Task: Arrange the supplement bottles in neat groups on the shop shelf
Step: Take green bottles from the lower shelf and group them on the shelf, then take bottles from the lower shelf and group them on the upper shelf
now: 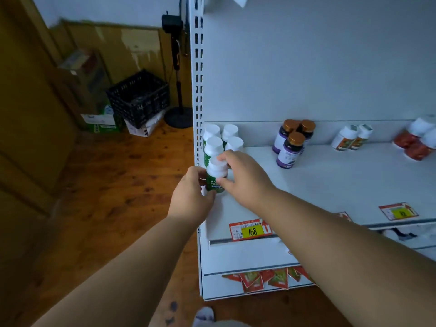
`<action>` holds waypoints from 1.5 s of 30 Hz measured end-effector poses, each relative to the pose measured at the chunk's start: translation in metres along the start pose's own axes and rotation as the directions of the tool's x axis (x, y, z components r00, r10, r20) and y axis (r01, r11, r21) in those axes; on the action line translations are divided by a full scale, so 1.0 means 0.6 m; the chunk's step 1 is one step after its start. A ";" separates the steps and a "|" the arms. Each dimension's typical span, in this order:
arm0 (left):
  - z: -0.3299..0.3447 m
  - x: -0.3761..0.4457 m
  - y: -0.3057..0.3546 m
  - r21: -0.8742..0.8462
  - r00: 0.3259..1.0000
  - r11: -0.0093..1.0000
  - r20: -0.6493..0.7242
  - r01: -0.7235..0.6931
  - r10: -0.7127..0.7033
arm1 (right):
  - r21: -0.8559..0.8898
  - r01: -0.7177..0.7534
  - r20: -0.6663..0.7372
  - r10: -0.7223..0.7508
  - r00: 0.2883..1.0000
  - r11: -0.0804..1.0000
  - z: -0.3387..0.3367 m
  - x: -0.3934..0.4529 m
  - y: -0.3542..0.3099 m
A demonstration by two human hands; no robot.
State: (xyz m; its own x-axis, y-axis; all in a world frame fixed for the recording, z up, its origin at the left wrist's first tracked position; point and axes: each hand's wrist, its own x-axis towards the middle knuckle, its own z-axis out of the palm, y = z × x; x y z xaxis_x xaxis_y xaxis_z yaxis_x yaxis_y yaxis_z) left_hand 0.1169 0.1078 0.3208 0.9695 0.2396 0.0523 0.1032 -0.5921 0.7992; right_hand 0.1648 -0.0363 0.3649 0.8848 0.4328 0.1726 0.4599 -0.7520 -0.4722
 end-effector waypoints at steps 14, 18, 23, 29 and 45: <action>0.013 0.040 -0.023 0.017 0.999 1.000 -0.043 0.008 -0.007 | -0.115 -0.023 -0.107 0.011 0.994 0.993 0.036 0.009 0.000; 0.005 -0.001 -0.007 0.071 0.998 0.997 -0.058 -0.020 0.024 | -0.045 -0.052 -0.154 0.044 0.987 0.998 0.018 -0.035 0.005; 0.025 -0.080 0.052 0.190 0.963 0.944 0.030 -0.268 0.268 | -0.002 -0.068 -0.188 0.067 0.980 0.998 -0.032 -0.122 0.029; 0.112 -0.198 0.126 0.244 0.880 0.846 0.097 -0.474 0.465 | 0.073 -0.098 -0.239 0.113 0.965 0.993 -0.086 -0.299 0.122; 0.547 -0.292 0.035 0.294 0.863 0.933 0.505 -0.209 0.034 | 0.113 -0.490 0.115 0.478 0.871 0.864 0.078 -0.529 0.482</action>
State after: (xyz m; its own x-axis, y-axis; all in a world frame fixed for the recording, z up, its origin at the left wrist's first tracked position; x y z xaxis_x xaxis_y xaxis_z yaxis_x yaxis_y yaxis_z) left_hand 0.0222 -0.1989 0.1318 0.9521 -0.2021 -0.2296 -0.0411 -0.8283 0.5588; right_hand 0.0133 -0.3681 0.1330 0.9818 0.0742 -0.1748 -0.0443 -0.8056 -0.5908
